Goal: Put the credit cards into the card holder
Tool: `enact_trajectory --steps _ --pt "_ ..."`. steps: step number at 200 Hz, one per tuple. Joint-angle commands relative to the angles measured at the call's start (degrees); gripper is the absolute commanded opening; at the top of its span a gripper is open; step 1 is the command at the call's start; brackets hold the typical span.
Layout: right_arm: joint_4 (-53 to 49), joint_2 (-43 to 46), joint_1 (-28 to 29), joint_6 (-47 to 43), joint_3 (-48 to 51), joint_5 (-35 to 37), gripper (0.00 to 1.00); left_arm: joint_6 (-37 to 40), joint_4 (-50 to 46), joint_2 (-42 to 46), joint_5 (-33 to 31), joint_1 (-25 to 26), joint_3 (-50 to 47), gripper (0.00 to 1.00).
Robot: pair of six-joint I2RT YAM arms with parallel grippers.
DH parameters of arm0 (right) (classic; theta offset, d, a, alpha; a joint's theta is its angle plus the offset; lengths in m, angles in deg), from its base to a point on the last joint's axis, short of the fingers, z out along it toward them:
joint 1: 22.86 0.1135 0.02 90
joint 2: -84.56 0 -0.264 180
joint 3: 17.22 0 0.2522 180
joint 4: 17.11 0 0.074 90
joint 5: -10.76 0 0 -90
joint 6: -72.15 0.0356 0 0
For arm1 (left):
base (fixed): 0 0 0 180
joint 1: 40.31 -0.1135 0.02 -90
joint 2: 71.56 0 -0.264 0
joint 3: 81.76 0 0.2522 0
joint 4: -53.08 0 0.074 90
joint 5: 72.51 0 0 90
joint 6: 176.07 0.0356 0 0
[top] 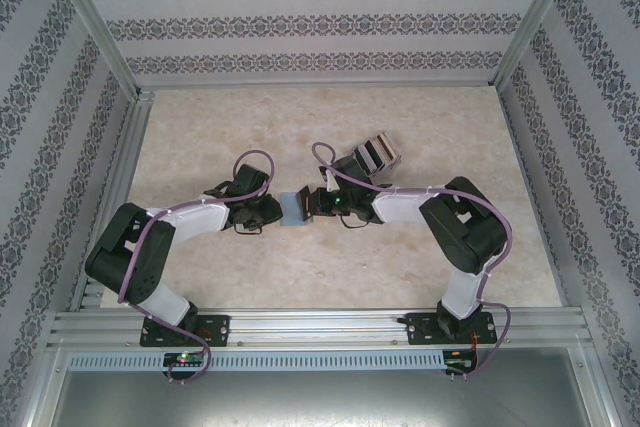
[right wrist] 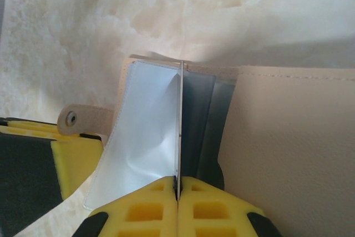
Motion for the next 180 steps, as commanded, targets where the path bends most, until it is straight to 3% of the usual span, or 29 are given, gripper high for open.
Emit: enact_trajectory --steps 1,47,157,168,180 --pt "3.9 -1.5 -1.7 2.9 1.7 -1.9 0.04 -0.1 -0.3 0.1 -0.4 0.7 1.0 0.23" --pt "9.6 -2.4 -2.6 7.4 2.6 -5.9 0.07 -0.1 -0.4 0.1 -0.3 0.6 1.3 0.23" --pt "10.3 -5.2 -1.0 5.9 2.7 -3.0 0.06 0.0 -0.4 0.0 -0.4 0.6 1.4 0.23" --pt "9.5 -4.9 -0.7 5.1 2.6 -2.6 0.09 -0.1 -0.3 -0.1 -0.2 0.7 1.4 0.23" --pt "8.0 -4.1 -0.6 4.0 2.4 -1.8 0.19 -0.1 -0.3 -0.2 -0.2 0.6 1.5 0.23"
